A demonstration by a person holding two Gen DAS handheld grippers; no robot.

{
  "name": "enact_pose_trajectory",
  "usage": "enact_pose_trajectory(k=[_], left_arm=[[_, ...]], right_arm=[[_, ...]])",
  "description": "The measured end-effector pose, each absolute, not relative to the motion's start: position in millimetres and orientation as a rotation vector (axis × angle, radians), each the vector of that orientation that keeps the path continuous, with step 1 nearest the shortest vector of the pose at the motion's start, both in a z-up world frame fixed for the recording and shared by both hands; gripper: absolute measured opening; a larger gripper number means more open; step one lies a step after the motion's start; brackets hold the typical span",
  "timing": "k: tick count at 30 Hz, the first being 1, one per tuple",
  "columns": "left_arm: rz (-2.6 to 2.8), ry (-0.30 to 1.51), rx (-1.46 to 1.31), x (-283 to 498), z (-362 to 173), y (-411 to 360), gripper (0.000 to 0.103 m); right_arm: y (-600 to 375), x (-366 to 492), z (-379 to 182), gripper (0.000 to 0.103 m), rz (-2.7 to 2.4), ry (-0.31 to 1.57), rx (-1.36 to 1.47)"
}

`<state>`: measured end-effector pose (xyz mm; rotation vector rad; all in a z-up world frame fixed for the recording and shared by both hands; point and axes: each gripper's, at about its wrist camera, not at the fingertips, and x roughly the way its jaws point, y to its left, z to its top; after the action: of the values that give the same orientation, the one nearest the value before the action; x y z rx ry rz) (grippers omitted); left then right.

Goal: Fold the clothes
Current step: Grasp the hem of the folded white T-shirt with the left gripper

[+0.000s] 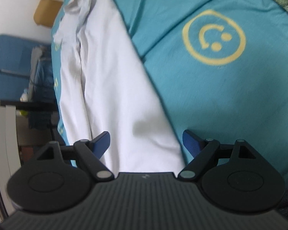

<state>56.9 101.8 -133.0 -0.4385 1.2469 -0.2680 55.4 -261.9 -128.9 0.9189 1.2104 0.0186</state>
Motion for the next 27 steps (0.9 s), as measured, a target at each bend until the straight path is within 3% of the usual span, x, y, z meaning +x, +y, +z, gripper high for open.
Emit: enact_pose_trajectory(k=[1, 6, 8, 9, 12, 17, 22, 27], left_arm=[[-0.274, 1.257, -0.437, 55, -133, 101, 0.048], [-0.26, 1.28, -0.447, 47, -136, 100, 0.027], [-0.249, 1.285, -0.446, 45, -136, 100, 0.02], [-0.244, 1.286, -0.446, 44, -136, 100, 0.018], [-0.228, 1.287, -0.445, 41, -136, 99, 0.018], [-0.208, 1.286, -0.441, 42, -141, 95, 0.027], [-0.247, 1.275, -0.434, 40, -140, 91, 0.045], [-0.26, 1.287, -0.429, 37, -139, 90, 0.045]], right_arm=[[-258, 56, -128, 0.085, 0.027, 1.223, 0.911], [-243, 52, -123, 0.085, 0.014, 1.249, 0.835], [-237, 49, -120, 0.08, 0.015, 1.263, 0.803], [-236, 47, -120, 0.073, 0.015, 1.273, 0.791], [-230, 41, -114, 0.064, 0.015, 1.291, 0.75], [-220, 35, -111, 0.063, -0.052, 1.297, 0.638], [-209, 37, -112, 0.064, -0.027, 1.315, 0.555], [-202, 35, -110, 0.064, 0.014, 1.331, 0.483]])
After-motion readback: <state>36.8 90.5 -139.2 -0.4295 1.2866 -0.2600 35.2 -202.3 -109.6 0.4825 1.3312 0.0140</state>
